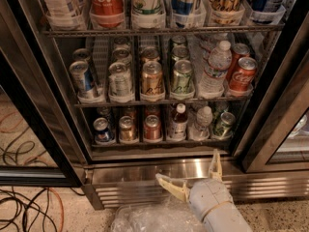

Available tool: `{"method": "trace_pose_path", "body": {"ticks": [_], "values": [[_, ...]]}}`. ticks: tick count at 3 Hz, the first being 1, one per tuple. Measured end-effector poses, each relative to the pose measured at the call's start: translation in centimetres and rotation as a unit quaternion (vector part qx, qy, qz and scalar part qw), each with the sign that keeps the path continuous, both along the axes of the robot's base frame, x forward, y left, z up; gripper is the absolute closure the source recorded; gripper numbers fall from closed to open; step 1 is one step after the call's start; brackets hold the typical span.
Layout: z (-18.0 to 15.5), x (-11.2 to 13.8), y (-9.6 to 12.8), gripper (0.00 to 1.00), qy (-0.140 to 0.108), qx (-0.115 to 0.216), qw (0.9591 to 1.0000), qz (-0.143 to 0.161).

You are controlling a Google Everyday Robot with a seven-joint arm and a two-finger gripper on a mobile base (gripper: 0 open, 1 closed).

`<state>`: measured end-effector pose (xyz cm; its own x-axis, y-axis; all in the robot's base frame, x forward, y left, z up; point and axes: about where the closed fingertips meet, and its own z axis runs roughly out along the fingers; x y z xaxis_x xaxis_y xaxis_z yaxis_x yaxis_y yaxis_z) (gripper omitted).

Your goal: Pick blue plastic bottle from bottom shelf of fridge

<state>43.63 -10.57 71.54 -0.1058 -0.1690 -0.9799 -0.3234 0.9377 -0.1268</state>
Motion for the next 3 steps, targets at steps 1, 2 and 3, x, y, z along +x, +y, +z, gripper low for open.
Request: {"method": "trace_pose_path", "body": {"ticks": [1,2,3], "values": [[-0.6,0.1,0.4,0.00,-0.009,0.004,0.9999,0.005],[-2.2,0.8,1.4,0.00,-0.029,-0.005,0.9995,0.013],[-4.4,2.4,2.4,0.00,-0.050,-0.022,0.9984,0.012]]}}
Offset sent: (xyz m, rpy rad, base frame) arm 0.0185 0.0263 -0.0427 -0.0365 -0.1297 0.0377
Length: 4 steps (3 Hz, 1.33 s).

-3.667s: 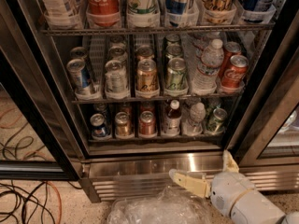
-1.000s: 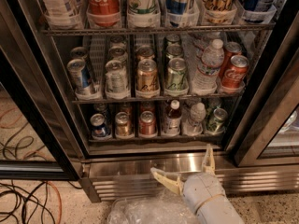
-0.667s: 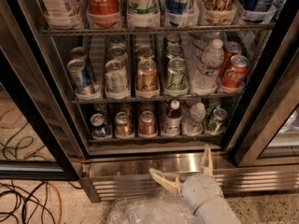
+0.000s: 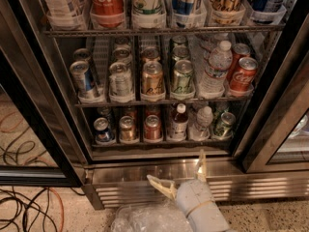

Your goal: Pick blue plastic bottle from bottom shelf of fridge

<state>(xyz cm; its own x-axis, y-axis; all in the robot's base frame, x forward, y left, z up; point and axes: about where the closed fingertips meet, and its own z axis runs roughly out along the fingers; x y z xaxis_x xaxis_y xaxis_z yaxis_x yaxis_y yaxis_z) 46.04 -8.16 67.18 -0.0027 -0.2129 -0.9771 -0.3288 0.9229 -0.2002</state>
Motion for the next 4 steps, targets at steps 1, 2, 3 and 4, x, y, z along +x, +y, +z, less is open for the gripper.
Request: {"method": "trace_pose_path", "body": {"ticks": [1,2,3,4], "values": [[-1.3,1.1,0.4,0.00,-0.010,0.007,0.9999,-0.005],[-2.3,2.4,0.5,0.00,-0.012,0.043,0.9988,-0.018],[-3.4,3.4,0.8,0.00,-0.009,0.073,0.9968,-0.030],[-4.1,4.3,1.3,0.00,-0.012,0.092,0.9949,-0.040]]}}
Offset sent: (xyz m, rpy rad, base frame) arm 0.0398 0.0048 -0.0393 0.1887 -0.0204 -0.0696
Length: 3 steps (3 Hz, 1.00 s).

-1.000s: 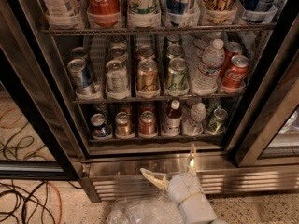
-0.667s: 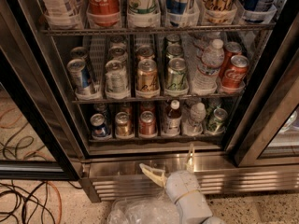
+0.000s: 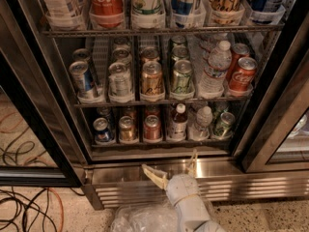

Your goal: Pick blue plastic bottle from bottom shelf of fridge

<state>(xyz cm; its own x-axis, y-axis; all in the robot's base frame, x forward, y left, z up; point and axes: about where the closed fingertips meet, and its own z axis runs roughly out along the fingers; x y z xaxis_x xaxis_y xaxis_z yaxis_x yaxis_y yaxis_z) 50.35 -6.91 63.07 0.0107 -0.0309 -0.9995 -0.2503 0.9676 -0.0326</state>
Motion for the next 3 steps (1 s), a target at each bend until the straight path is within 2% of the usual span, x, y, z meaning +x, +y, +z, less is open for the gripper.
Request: {"method": "trace_pose_path", "body": {"ticks": [2,3], "values": [[-1.2,1.9,0.4,0.00,-0.013,0.007,0.9992,-0.036],[-1.3,3.1,-0.7,0.00,-0.026,0.009,0.9974,-0.067]]}}
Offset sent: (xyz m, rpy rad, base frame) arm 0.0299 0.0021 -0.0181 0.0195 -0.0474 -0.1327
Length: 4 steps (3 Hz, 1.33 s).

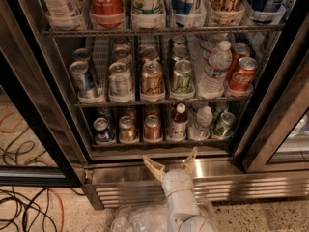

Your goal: Pick blue plastic bottle from bottom shelf of fridge

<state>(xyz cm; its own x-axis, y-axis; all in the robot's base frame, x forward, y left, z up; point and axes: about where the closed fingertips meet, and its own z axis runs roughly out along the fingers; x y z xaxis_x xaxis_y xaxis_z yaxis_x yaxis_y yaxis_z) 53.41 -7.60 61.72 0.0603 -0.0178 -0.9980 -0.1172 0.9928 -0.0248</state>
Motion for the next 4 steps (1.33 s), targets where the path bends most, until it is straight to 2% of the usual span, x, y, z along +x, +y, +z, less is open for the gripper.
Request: {"method": "trace_pose_path", "body": {"ticks": [1,3,4], "values": [[0.0,0.1,0.0,0.00,0.000,0.000,1.0000,0.000],[-0.6,2.1,-0.9,0.00,-0.012,0.020,0.9997,-0.004],[-1.3,2.9,-1.2,0.00,-0.017,0.019,0.9996,-0.008]]}}
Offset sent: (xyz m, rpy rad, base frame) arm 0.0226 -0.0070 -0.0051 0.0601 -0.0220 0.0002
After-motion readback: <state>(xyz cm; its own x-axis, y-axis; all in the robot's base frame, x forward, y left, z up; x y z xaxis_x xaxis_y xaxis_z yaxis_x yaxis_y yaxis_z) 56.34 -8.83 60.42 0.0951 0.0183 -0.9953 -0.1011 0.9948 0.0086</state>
